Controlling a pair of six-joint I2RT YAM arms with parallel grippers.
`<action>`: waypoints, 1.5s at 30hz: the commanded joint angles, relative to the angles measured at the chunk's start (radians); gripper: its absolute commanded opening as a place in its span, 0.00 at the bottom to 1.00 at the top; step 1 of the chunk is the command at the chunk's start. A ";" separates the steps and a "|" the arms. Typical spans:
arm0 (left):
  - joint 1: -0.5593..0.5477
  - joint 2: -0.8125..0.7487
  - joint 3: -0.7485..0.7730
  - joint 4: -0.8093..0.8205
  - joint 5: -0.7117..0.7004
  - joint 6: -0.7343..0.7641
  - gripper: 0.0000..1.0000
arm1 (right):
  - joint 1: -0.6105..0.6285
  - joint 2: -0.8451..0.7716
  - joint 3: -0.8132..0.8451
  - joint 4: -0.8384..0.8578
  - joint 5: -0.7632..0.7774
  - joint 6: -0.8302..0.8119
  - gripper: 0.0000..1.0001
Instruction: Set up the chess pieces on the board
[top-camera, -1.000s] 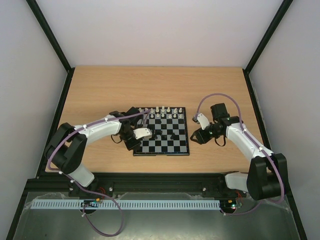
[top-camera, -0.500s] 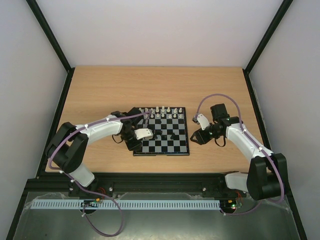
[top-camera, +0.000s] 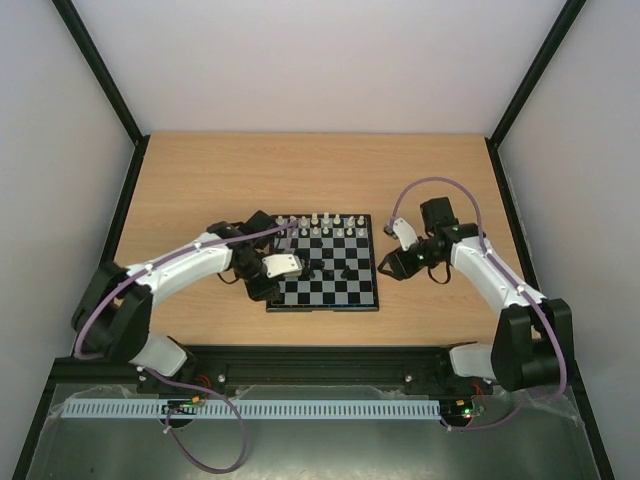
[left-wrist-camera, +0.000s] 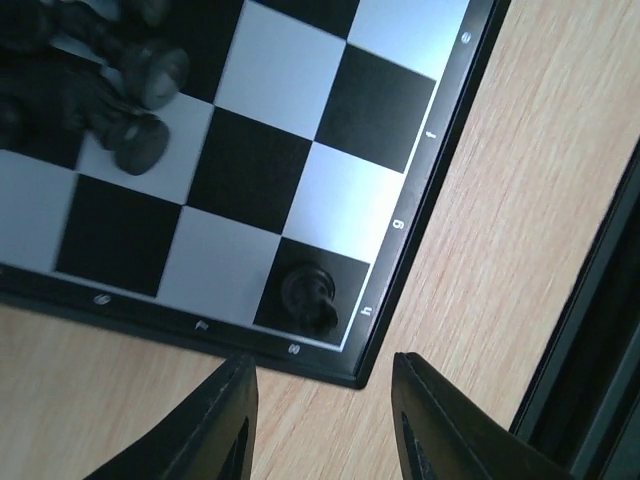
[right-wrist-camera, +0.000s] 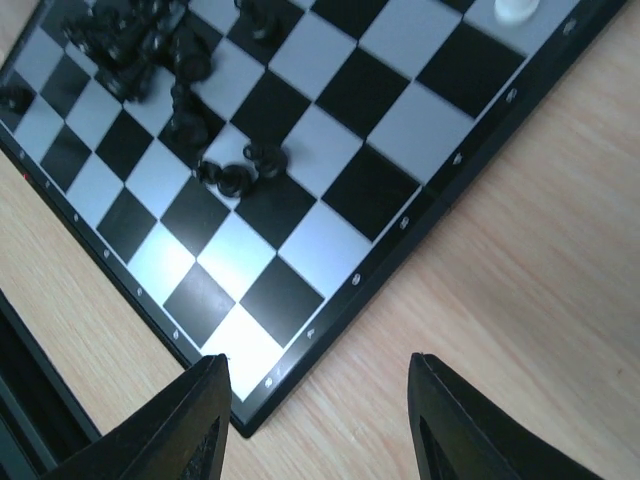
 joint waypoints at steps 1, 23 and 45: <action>0.037 -0.103 0.005 -0.065 0.005 0.087 0.42 | -0.002 0.058 0.096 -0.051 -0.043 0.007 0.50; 0.412 -0.073 0.073 0.259 0.182 -0.424 0.53 | 0.290 0.377 0.480 -0.177 0.238 -0.113 0.35; 0.495 -0.135 0.019 0.281 0.187 -0.440 0.55 | 0.419 0.739 0.750 -0.211 0.300 -0.024 0.40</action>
